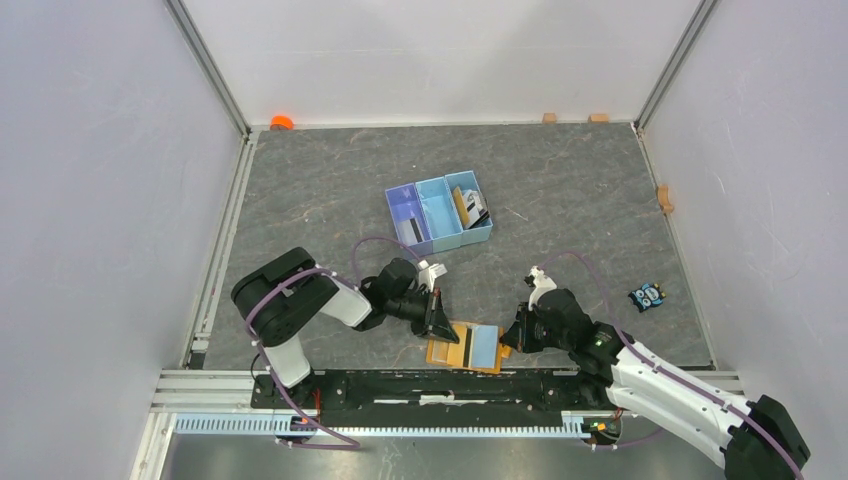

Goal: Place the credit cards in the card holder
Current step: Insert the credit card into the card holder.

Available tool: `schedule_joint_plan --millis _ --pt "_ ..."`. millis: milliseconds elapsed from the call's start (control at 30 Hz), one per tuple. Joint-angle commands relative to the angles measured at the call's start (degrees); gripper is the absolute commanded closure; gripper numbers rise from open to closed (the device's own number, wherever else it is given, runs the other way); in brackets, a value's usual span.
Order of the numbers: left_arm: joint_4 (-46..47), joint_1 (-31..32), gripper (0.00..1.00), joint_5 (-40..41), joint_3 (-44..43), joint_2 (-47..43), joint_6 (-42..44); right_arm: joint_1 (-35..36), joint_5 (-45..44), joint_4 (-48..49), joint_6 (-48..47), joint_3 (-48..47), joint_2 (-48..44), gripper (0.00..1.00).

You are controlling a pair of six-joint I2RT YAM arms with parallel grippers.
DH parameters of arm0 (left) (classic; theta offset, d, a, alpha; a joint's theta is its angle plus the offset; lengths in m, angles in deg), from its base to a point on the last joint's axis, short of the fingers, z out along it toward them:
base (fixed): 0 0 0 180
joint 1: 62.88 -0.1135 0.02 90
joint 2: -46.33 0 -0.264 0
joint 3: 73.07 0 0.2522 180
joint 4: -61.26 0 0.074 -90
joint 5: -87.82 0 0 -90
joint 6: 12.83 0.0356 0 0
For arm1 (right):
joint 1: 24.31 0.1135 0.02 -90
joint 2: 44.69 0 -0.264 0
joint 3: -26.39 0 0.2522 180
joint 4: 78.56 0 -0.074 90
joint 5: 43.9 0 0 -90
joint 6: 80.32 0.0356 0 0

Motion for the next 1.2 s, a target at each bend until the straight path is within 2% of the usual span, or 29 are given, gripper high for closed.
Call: schedule_joint_plan --millis 0,767,1167 --pt "0.20 -0.13 0.98 1.67 -0.68 2.62 3.60 0.74 -1.82 -3.11 -0.85 -0.17 1.24 1.00" --pt "9.16 -1.18 0.98 1.76 0.40 6.08 -1.46 2.31 -2.72 -2.31 -0.09 -0.29 2.35 1.00" --pt "18.13 -0.94 0.98 4.63 3.95 7.39 -6.92 2.93 -3.14 -1.16 0.26 -0.23 3.15 1.00"
